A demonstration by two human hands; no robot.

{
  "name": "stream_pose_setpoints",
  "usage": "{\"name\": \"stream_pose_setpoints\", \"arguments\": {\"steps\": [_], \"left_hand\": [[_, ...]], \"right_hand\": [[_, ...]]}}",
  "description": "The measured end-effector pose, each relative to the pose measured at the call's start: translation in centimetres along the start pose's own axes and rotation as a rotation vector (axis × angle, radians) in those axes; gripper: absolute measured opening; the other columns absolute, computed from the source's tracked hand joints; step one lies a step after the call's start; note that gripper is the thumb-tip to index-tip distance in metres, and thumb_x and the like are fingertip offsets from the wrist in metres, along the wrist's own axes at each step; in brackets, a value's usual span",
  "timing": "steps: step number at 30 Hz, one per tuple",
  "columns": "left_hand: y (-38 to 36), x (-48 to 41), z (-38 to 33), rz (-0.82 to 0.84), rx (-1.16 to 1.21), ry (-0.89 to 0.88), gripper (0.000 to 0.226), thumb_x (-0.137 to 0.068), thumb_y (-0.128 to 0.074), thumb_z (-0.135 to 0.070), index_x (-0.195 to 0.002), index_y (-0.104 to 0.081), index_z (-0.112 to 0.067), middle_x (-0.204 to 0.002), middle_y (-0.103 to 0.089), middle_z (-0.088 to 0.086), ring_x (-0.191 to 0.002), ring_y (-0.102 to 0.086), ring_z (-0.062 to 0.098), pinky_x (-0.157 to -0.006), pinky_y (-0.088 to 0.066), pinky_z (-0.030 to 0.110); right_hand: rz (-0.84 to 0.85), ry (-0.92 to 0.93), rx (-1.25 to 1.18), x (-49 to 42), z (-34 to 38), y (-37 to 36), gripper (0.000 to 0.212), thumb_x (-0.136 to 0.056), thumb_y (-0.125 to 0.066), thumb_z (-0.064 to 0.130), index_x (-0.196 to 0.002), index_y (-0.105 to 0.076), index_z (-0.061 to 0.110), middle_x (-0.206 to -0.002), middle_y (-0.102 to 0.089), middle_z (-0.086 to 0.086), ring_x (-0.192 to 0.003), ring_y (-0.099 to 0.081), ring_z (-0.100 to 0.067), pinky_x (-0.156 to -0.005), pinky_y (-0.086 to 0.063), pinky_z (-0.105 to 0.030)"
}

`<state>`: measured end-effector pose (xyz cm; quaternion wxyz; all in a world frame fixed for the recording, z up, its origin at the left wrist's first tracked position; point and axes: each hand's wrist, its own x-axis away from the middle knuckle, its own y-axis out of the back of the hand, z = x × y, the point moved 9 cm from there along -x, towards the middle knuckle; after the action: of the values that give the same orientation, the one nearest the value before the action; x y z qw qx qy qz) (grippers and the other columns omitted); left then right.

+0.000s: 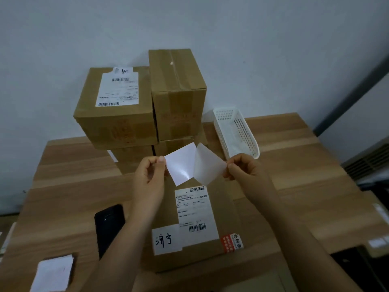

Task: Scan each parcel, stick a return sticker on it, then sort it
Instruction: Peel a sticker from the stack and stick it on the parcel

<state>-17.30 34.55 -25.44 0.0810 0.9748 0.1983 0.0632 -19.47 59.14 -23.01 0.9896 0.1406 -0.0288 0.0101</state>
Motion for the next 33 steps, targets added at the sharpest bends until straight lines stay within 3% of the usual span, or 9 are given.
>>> {"name": "stream_pose_setpoints", "arguments": {"steps": [10,13,15,18,23,28,33], "left_hand": [[-1.4,-2.1,3.6,-0.056,0.003,0.096,0.017,-0.099,-0.051,-0.03,-0.091,-0.062,-0.02,-0.093,-0.066,-0.006,-0.093,-0.063,0.014,-0.074,-0.048,0.026],[-2.1,-2.6,3.6,-0.1,-0.018,0.102,0.019,-0.098,-0.051,-0.032,-0.092,-0.063,-0.019,-0.093,-0.066,-0.004,-0.091,-0.064,0.015,-0.075,-0.051,0.032],[-2.8,-2.7,3.7,-0.142,-0.021,0.122,0.019,-0.098,-0.051,-0.032,-0.09,-0.063,-0.019,-0.09,-0.067,-0.003,-0.09,-0.064,0.016,-0.079,-0.052,0.038],[-4.2,-2.6,3.8,-0.198,-0.033,0.15,0.021,-0.099,-0.051,-0.031,-0.087,-0.062,-0.018,-0.085,-0.067,-0.003,-0.088,-0.064,0.018,-0.076,-0.051,0.037],[-5.9,-2.7,4.6,-0.266,-0.118,0.148,0.022,-0.098,-0.051,-0.031,-0.089,-0.065,-0.017,-0.087,-0.069,0.0,-0.087,-0.066,0.017,-0.083,-0.055,0.042],[-6.2,-2.0,5.1,-0.314,-0.134,0.167,0.021,-0.098,-0.052,-0.029,-0.09,-0.066,-0.016,-0.082,-0.07,-0.004,-0.08,-0.066,0.011,-0.077,-0.054,0.034],[-5.9,-1.4,3.8,-0.328,-0.184,0.126,0.019,-0.098,-0.053,-0.026,-0.084,-0.062,-0.017,-0.058,-0.059,-0.003,-0.057,-0.056,0.009,-0.059,-0.047,0.021]], "right_hand": [[-0.186,-0.222,-0.117,-3.6,-7.8,6.0,0.009,-0.091,-0.057,0.007,-0.091,-0.065,0.003,-0.076,-0.073,-0.01,-0.074,-0.071,-0.019,-0.066,-0.055,-0.028],[-0.275,-0.141,0.117,-6.7,-8.2,8.7,0.007,-0.089,-0.059,0.014,-0.085,-0.064,0.011,-0.073,-0.072,-0.004,-0.074,-0.07,-0.017,-0.066,-0.055,-0.03],[-0.287,-0.04,0.342,-9.2,-7.6,9.8,0.006,-0.088,-0.061,0.015,-0.082,-0.06,0.014,-0.075,-0.066,0.001,-0.07,-0.064,-0.014,-0.059,-0.048,-0.024],[-0.205,0.086,0.607,-13.2,-8.2,9.9,0.008,-0.089,-0.062,0.016,-0.084,-0.057,0.012,-0.078,-0.06,0.001,-0.066,-0.053,-0.009,-0.052,-0.035,-0.019],[0.028,0.054,0.837,-18.7,-13.4,8.1,0.014,-0.087,-0.063,0.017,-0.078,-0.059,0.007,-0.076,-0.062,-0.009,-0.068,-0.056,-0.022,-0.055,-0.039,-0.029],[0.101,0.067,0.78,-20.0,-14.6,7.0,0.012,-0.084,-0.069,0.012,-0.077,-0.062,0.004,-0.078,-0.063,-0.01,-0.074,-0.057,-0.023,-0.062,-0.042,-0.031],[0.135,0.184,0.582,-18.1,-11.8,4.7,0.006,-0.081,-0.069,0.009,-0.083,-0.065,0.013,-0.081,-0.065,0.0,-0.068,-0.059,-0.013,-0.06,-0.037,-0.018]]}}
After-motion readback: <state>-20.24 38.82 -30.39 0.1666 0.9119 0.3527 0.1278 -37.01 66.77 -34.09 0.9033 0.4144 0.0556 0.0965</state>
